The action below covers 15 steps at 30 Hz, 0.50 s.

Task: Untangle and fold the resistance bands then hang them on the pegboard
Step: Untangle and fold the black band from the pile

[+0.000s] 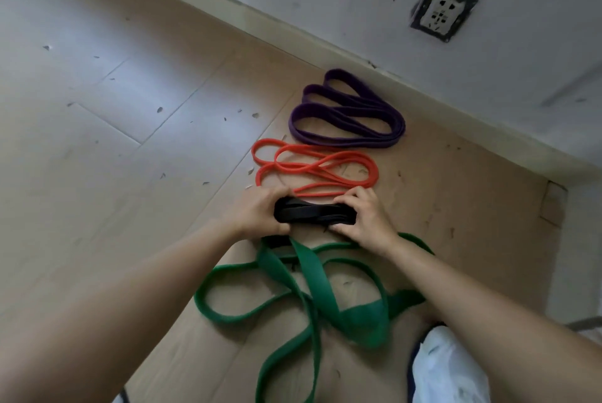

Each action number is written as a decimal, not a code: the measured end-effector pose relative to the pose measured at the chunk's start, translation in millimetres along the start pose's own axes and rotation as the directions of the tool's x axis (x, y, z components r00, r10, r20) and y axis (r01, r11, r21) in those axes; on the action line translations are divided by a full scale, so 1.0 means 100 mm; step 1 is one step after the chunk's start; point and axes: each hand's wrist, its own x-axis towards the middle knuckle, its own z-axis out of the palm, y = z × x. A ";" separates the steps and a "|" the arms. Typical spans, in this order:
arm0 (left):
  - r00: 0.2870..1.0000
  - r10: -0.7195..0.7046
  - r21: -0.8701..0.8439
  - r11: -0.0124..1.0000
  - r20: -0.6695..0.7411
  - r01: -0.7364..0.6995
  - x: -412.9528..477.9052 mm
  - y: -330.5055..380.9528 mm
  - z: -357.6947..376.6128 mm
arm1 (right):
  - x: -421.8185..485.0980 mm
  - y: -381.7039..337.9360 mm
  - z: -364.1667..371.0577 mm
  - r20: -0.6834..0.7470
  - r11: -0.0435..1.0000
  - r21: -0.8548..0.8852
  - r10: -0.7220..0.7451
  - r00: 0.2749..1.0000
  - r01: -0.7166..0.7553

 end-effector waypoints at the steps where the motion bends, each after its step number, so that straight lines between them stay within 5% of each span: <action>1: 1.000 0.004 -0.022 1.000 0.000 -0.004 0.01 -0.03 0.02 | -0.03 0.02 0.02 -0.012 1.000 -0.010 0.008 1.000 -0.008; 5: 0.999 0.015 -0.196 0.980 -0.042 -0.023 0.02 -0.15 0.08 | -0.12 0.03 0.04 -0.002 0.999 -0.014 0.045 0.999 -0.046; 15: 0.999 0.032 -0.199 0.979 -0.022 -0.036 -0.12 -0.11 0.17 | -0.44 -0.06 0.20 -0.081 0.984 0.056 0.175 0.981 -0.171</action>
